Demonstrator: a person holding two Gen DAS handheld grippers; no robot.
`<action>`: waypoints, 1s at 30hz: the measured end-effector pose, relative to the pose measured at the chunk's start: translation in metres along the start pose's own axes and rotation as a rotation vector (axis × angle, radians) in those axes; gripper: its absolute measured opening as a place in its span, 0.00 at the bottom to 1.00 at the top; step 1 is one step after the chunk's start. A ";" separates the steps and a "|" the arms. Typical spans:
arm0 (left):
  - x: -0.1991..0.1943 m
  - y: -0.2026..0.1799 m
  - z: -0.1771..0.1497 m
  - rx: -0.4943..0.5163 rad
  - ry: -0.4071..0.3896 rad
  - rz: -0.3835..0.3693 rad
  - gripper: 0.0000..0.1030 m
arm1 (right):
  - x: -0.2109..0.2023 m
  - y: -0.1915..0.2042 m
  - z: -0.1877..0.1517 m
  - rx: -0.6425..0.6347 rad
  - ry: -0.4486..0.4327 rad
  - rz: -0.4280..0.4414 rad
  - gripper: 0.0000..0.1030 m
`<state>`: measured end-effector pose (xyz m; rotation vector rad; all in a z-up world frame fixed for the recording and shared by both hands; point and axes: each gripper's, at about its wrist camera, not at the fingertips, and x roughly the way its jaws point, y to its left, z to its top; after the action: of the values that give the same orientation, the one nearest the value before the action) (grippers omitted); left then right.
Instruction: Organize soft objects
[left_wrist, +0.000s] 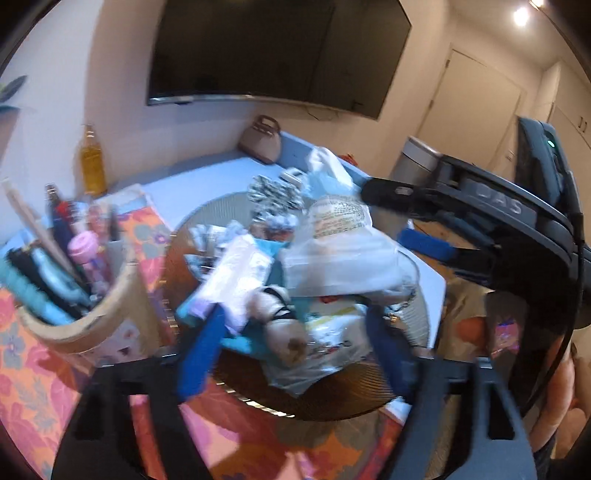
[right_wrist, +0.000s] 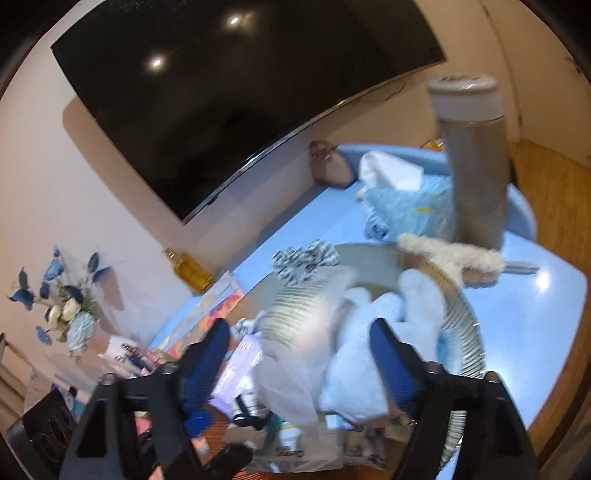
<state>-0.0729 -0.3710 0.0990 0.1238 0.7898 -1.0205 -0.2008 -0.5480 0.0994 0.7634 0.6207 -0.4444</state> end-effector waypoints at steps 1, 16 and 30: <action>-0.005 0.002 -0.001 0.000 -0.003 -0.001 0.79 | -0.005 -0.003 0.000 -0.005 -0.015 -0.013 0.77; -0.237 0.076 -0.064 -0.189 -0.262 0.293 0.79 | -0.092 0.093 -0.059 -0.215 -0.184 0.188 1.00; -0.324 0.166 -0.148 -0.310 -0.268 0.745 0.98 | -0.003 0.263 -0.228 -0.598 0.084 0.342 1.00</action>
<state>-0.1086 0.0160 0.1566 0.0074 0.5733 -0.1972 -0.1316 -0.2067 0.1050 0.3035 0.6422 0.0952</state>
